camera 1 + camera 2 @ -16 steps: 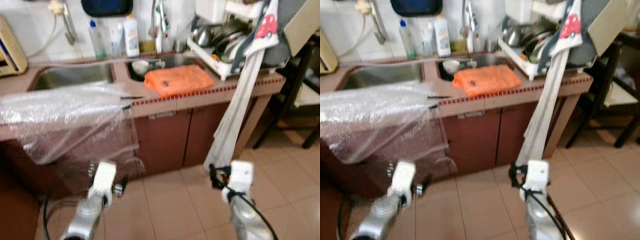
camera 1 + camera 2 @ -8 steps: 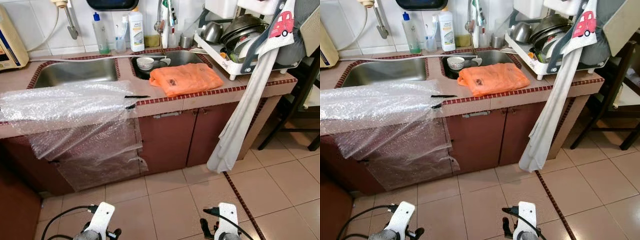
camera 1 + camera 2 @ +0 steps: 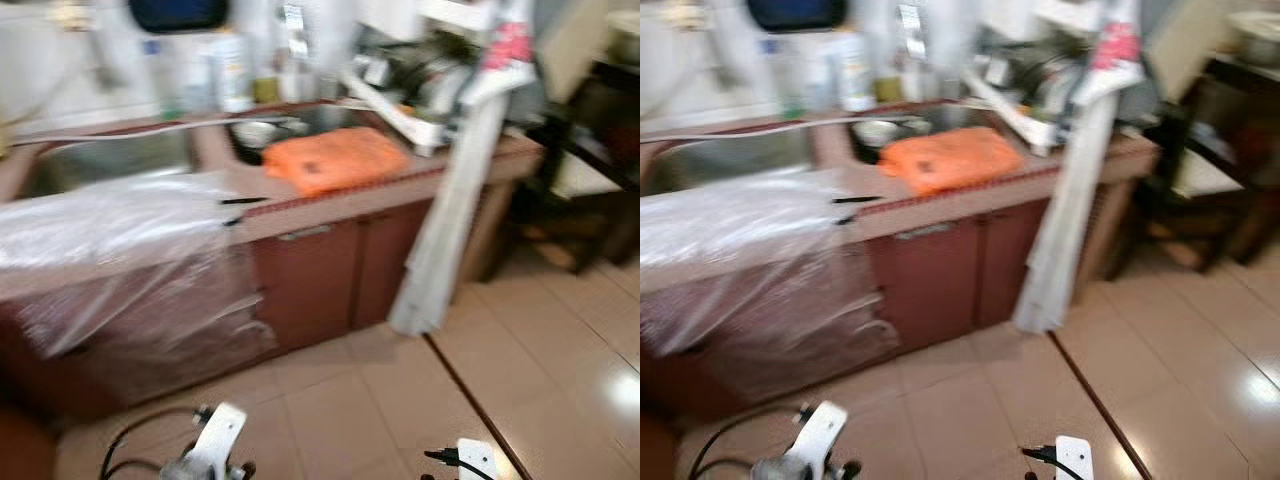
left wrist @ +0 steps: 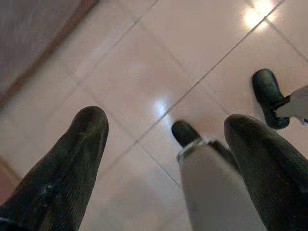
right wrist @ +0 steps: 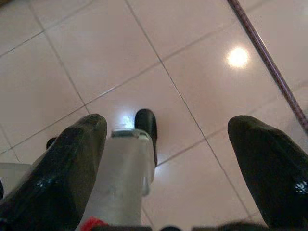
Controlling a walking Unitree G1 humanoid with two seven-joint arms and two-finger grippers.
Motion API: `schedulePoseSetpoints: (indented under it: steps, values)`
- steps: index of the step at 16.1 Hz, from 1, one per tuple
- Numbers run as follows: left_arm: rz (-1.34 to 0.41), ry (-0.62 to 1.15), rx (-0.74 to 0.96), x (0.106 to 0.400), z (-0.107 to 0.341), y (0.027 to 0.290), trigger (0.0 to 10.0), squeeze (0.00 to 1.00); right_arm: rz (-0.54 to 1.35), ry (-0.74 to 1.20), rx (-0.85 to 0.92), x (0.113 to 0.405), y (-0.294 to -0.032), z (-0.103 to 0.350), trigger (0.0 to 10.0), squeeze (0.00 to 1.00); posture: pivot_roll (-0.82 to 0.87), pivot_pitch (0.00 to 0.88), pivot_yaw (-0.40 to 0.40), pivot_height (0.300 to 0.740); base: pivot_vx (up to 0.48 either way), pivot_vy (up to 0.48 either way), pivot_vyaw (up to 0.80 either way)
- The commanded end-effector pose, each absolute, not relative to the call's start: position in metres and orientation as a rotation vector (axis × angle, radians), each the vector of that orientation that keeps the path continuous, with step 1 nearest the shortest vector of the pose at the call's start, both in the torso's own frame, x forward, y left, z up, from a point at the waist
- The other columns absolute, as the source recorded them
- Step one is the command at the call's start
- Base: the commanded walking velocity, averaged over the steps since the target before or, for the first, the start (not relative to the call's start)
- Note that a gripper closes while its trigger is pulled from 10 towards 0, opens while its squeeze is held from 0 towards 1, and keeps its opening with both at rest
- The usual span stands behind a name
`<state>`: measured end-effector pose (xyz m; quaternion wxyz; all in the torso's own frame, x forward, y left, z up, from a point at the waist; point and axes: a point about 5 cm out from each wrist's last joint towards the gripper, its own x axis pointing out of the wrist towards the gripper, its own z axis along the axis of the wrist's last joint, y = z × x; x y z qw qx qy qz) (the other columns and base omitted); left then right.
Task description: Kitchen organization
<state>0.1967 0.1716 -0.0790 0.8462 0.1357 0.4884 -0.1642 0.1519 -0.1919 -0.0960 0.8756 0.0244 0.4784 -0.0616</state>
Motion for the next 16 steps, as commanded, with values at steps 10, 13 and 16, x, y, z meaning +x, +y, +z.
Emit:
schedulePoseSetpoints:
  steps: [10,13,16]
  values:
    - [-0.416,1.042,0.369,0.199,-0.079,0.162,10.0,0.00,-0.104,0.983,0.050,0.154,-0.185,-0.096,10.0,0.00,-0.03,0.021,0.038,0.740,0.000,0.000,-0.77]
    - [-0.422,1.044,0.378,0.198,-0.079,0.164,10.0,0.00,-0.092,0.976,0.049,0.157,-0.182,-0.095,10.0,0.00,-0.04,0.024,0.044,0.740,0.000,0.000,-0.78]
    - [-0.436,1.043,0.398,0.197,-0.079,0.165,10.0,0.00,-0.090,0.981,0.041,0.155,-0.182,-0.096,10.0,0.00,-0.04,0.032,0.050,0.740,0.000,0.000,-0.78]
